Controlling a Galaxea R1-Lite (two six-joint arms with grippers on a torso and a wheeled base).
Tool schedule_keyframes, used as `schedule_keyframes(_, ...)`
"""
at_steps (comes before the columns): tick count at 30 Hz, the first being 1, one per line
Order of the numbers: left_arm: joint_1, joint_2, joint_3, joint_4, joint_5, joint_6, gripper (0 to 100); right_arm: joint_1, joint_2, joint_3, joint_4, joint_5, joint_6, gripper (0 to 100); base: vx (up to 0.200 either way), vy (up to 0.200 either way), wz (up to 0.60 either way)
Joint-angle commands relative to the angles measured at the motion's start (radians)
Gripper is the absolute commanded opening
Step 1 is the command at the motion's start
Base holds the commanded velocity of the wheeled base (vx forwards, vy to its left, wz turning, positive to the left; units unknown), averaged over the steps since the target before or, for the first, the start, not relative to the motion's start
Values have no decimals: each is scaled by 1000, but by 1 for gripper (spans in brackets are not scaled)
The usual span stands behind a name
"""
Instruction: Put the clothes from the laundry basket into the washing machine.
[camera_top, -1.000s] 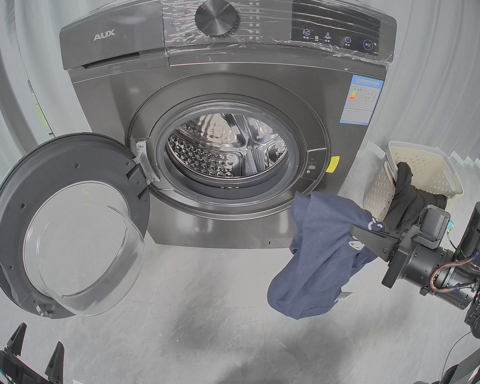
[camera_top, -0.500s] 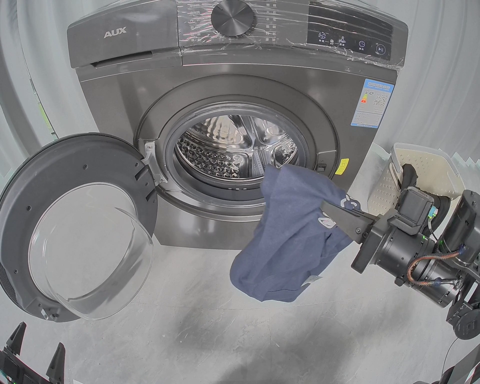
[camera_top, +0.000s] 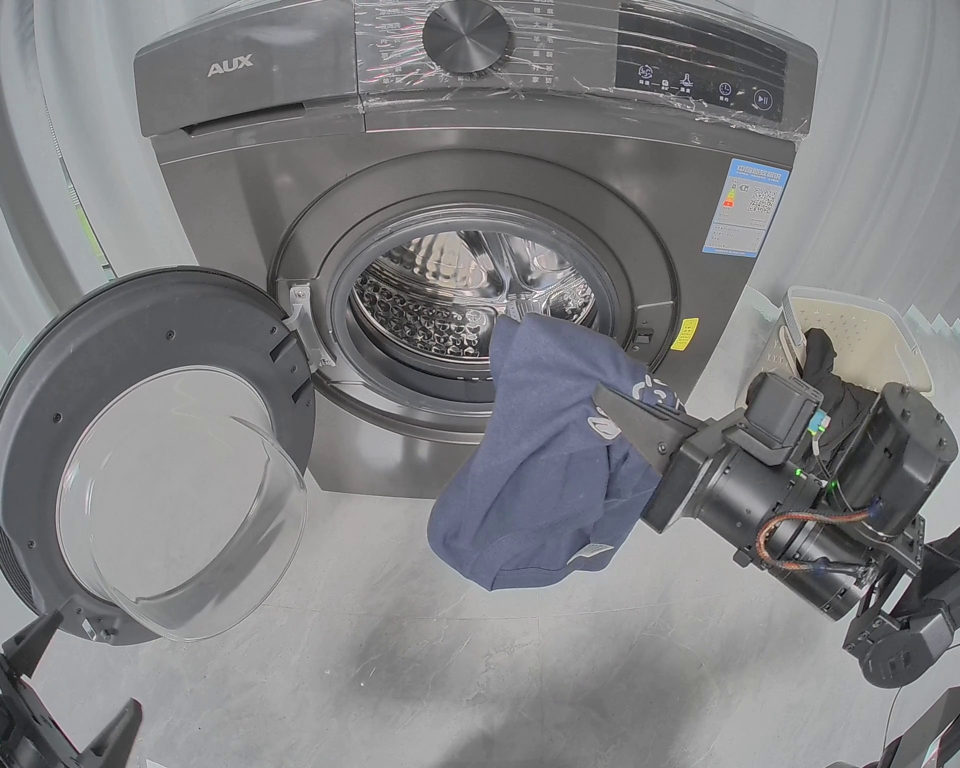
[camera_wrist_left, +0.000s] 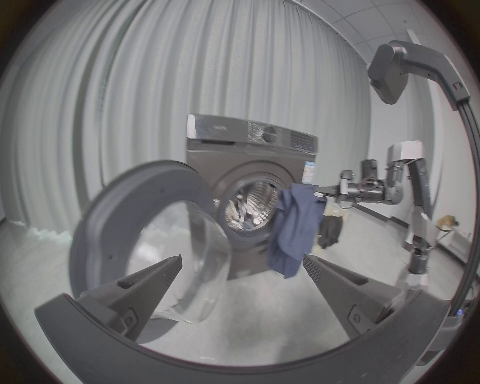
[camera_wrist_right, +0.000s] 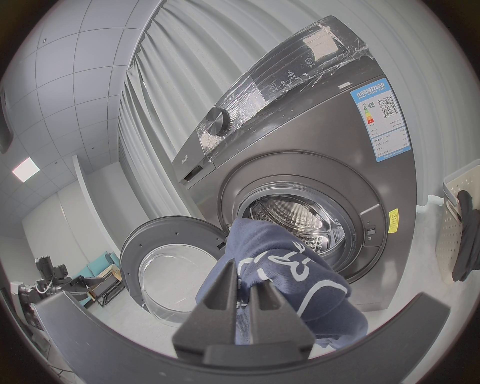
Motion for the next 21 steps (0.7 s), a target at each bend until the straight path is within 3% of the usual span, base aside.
schedule_keyframes(1,-23,313,-7,-36,-186,22,100,36,92,-59,-31,-60,-4,0,0,0,0)
schedule_keyframes(4,-49,477,-7,-147,-224,39,100,37,105,-73,-32,-60,-6,0,0,0,0)
schedule_keyframes(12,-172,847,-7,-474,-212,24,100,46,131,-116,-78,-61,-7,0,0,0,0)
schedule_keyframes(21,-241,1040,-56,-546,-210,4,100,46,139,-143,-86,-55,-10,0,0,0,0)
